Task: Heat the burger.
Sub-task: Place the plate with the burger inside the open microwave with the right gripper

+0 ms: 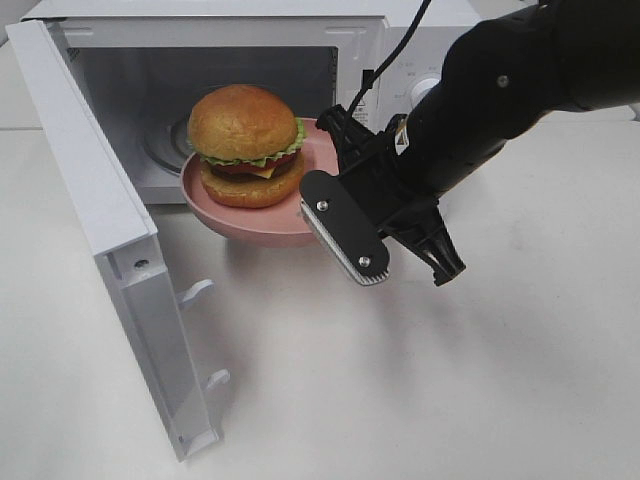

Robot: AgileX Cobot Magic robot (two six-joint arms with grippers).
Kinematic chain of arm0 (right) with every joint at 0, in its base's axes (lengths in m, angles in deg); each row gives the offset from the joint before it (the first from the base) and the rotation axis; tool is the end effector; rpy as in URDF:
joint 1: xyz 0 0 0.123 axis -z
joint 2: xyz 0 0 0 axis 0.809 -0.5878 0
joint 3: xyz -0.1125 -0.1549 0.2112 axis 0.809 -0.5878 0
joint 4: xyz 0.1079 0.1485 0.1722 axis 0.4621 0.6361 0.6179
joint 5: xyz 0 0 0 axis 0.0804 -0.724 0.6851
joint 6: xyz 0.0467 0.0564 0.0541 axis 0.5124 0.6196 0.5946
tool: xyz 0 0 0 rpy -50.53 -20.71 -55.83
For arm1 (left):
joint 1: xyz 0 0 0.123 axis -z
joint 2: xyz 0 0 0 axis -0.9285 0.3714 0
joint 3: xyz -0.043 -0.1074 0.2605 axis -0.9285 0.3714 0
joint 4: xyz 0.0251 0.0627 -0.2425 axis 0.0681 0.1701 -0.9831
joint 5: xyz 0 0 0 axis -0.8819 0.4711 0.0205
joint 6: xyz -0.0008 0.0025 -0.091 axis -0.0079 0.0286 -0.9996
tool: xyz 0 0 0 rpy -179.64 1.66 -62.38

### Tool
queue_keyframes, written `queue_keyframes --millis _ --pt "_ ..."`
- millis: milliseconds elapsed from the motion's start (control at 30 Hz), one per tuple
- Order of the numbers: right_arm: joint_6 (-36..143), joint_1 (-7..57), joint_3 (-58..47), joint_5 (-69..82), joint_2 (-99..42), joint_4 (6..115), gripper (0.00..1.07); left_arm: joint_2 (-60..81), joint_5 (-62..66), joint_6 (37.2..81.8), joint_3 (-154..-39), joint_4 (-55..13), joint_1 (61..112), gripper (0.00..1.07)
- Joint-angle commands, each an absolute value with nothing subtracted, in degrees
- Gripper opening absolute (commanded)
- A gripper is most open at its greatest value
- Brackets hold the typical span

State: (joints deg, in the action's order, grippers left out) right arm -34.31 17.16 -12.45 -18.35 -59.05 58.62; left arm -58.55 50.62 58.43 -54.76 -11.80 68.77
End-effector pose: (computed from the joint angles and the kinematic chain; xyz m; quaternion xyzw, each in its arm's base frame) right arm 0.2860 0.2127 0.2018 -0.8658 0.3998 -0.1489 0.2614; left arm -0.0051 -0.0073 0.2785 0.0257 0.8468 -0.0372 0.5300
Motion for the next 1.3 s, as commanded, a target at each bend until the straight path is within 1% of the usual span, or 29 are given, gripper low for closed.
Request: queue_keyframes --millis 33,367,800,933,1300 --pt "-31.73 17.33 -8.44 -15.94 -60.71 58.16 0.01 -59.81 50.16 58.32 -54.65 -11.91 68.94 1.01" --pt "-31.44 17.33 -3.06 -17.09 -64.95 57.64 0.01 -59.81 50.16 58.32 -54.65 -11.91 68.94 1.01" --pt "-22.39 17.33 5.02 -18.81 -70.51 51.97 0.02 -59.81 50.16 58.32 -54.65 -11.91 68.94 1.01" --pt "-17.75 17.33 9.49 -19.95 -73.20 49.34 0.02 -59.81 50.16 58.32 -54.65 -11.91 68.94 1.01" --pt "-12.48 17.33 15.91 -20.01 -78.13 45.73 0.03 -59.81 50.16 58.32 -54.65 -11.91 68.94 1.01"
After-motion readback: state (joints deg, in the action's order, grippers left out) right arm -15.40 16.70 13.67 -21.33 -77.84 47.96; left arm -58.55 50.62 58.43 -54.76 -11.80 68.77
